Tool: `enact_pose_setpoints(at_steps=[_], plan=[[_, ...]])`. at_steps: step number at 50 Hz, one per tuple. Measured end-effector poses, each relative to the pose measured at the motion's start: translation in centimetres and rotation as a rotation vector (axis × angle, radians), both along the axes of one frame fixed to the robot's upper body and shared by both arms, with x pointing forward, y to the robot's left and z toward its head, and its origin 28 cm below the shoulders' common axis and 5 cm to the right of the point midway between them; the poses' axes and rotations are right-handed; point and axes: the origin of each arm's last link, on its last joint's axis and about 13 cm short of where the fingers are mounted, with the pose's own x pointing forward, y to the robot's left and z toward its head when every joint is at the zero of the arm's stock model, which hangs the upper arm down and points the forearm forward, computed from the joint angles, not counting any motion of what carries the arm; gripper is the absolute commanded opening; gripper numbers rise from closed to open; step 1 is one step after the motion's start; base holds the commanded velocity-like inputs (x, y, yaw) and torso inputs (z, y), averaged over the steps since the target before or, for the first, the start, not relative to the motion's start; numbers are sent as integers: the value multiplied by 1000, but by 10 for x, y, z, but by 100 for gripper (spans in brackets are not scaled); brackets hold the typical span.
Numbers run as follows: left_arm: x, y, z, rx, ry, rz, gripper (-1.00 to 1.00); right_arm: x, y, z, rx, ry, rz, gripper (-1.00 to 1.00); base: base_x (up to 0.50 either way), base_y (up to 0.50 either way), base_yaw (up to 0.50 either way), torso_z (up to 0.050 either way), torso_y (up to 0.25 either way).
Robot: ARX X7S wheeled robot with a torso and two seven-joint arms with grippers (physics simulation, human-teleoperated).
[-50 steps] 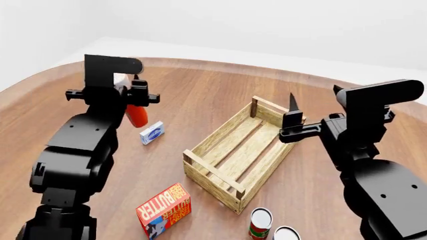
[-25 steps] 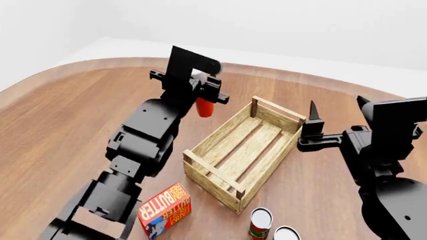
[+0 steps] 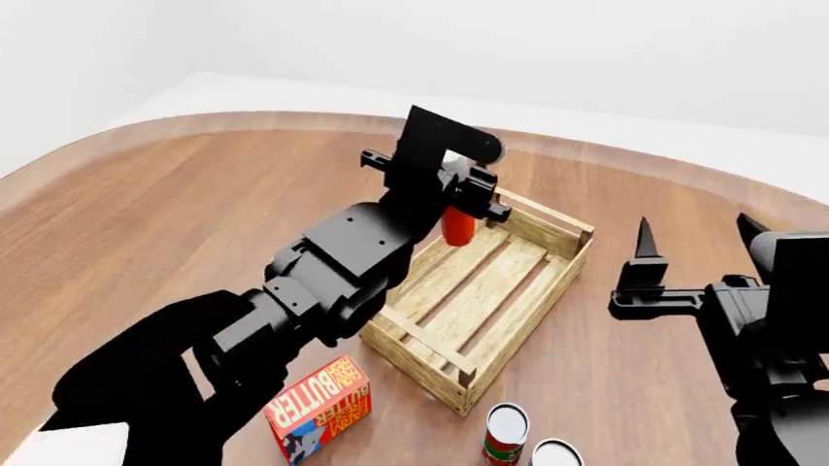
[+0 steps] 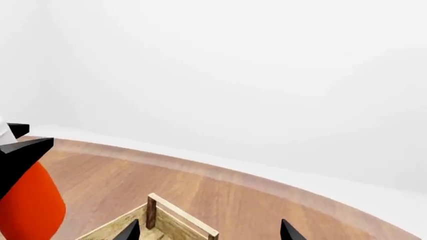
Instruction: Pick up the ketchup, and put it in the wooden tray.
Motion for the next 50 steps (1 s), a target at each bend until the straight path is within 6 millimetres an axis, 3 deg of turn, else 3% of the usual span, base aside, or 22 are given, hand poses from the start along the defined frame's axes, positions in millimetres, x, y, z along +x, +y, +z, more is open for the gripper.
enact_pose_setpoints(at_steps=[19, 50], plan=[[-5, -6, -4, 26, 0, 22, -100, -10, -4, -2, 4, 3, -34, 100, -1, 0, 0, 0, -126], [-5, -10, 6, 15, -58, 19, -100, -12, -5, -5, 10, 0, -42, 100, -1, 0, 0, 0, -113]])
